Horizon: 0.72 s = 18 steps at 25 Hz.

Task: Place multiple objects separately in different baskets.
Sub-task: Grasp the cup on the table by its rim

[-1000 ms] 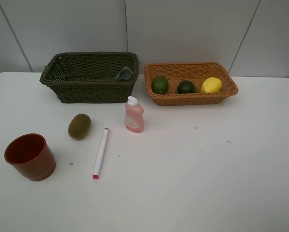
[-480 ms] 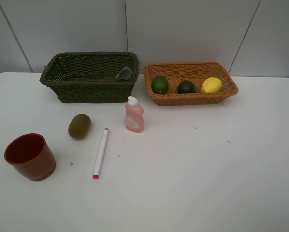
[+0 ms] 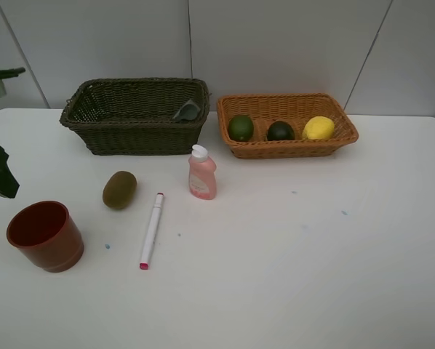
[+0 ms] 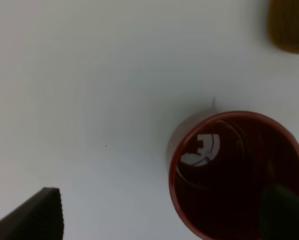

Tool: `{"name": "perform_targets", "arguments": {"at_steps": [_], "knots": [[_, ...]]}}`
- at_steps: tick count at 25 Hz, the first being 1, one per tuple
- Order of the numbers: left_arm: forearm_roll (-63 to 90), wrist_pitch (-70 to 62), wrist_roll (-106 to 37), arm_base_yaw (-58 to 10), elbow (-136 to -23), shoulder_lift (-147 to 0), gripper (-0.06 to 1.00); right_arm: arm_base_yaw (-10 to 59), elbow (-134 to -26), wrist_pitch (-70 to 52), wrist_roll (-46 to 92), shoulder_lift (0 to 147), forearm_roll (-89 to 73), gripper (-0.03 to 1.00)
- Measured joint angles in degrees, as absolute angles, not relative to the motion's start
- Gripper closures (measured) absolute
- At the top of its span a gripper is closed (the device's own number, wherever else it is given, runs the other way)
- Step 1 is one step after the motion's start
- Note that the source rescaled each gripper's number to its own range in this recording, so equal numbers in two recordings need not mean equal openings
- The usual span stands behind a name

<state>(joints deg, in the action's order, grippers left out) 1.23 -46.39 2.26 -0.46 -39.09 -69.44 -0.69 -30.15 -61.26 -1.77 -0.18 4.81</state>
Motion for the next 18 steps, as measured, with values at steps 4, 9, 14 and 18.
{"name": "perform_targets", "arguments": {"at_steps": [4,9,14,18], "knots": [[1.33,-41.73,2.26,-0.46,-34.97,-72.12,-0.06,-0.69,-30.15,-61.26,-1.77,-0.18,4.81,-0.03],[1.44,-34.61,2.26,-0.46,-30.20,-74.39,-0.06,-0.69,-30.15,-61.26,-1.77,-0.18,4.81,-0.03],[1.49,-30.85,2.26,-0.46,-28.26,-76.65,-0.06,-0.69,-30.15,-61.26,-1.77,-0.18,4.81,-0.03],[1.49,-29.44,2.26,-0.46,-28.22,-79.41,-0.06,-0.69,-30.15,-61.26,-1.77,-0.18,4.81,-0.03]]}}
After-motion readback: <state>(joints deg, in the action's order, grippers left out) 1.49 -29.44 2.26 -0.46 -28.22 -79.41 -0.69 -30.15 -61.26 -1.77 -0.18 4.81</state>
